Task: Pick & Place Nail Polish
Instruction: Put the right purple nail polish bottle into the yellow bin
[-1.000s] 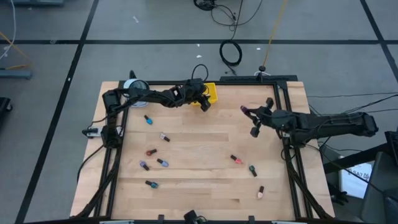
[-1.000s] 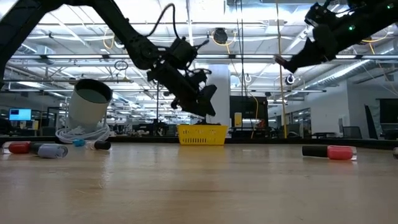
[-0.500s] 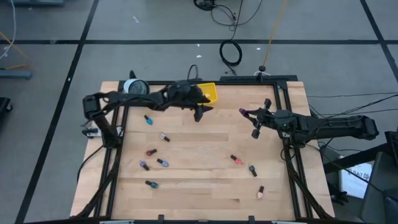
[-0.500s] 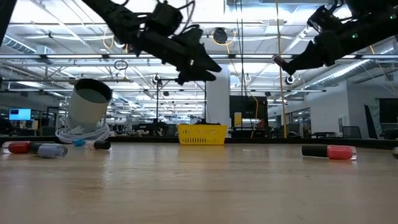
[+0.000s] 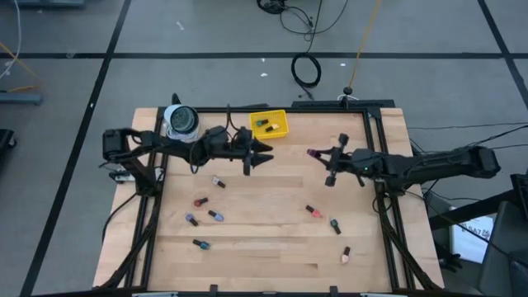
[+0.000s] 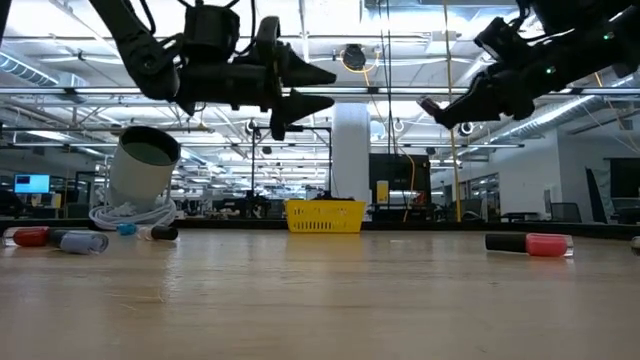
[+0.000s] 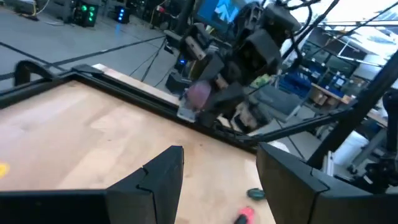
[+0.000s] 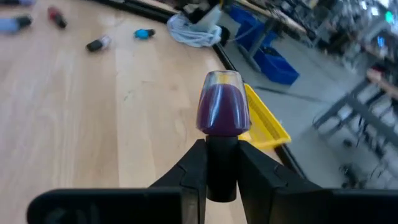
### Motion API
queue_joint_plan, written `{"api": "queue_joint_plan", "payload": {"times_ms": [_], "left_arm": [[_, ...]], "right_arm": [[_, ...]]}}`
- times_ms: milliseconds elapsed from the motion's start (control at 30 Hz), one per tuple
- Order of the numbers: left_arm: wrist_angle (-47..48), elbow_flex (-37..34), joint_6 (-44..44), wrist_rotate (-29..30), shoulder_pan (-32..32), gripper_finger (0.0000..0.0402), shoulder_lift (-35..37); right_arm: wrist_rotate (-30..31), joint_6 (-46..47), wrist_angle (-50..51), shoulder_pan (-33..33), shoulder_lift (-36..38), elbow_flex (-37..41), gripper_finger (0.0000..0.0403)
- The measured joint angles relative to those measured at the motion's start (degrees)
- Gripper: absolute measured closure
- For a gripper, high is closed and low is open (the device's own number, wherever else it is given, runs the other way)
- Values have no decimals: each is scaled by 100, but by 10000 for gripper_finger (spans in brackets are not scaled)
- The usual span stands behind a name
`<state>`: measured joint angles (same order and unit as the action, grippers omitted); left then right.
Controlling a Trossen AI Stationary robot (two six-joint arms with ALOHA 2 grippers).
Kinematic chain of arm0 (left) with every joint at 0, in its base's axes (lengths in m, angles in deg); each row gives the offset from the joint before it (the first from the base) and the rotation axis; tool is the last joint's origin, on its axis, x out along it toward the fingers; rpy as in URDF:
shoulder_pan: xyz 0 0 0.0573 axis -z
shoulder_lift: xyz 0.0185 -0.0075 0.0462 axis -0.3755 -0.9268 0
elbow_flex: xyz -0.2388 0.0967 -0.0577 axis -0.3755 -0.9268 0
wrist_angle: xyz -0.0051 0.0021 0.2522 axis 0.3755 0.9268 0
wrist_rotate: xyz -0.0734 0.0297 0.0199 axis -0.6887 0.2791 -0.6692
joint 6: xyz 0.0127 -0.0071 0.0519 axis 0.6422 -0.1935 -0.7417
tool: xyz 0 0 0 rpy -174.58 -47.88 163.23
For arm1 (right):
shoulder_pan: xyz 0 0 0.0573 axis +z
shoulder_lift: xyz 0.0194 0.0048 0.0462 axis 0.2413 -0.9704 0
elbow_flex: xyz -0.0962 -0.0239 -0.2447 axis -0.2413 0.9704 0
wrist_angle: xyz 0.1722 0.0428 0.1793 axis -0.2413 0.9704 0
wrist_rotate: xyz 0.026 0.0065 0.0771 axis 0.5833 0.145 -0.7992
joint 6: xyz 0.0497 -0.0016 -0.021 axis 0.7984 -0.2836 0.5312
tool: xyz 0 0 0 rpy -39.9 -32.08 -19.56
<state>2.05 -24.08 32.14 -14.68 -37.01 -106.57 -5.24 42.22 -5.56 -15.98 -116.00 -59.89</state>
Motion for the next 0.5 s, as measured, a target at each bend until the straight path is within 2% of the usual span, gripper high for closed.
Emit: {"api": "queue_joint_plan", "payload": {"times_ms": [200, 333, 500], "left_arm": [[313, 310, 444, 444, 410, 201, 2], [1692, 904, 469, 598, 612, 202, 0], [3407, 1657, 318, 1668, 800, 202, -14]], "right_arm": [[351, -701, -511, 331, -1227, -459, 352], [452, -770, -511, 481, -1881, -916, 352], [552, -888, -506, 641, -2366, -1276, 352]]}}
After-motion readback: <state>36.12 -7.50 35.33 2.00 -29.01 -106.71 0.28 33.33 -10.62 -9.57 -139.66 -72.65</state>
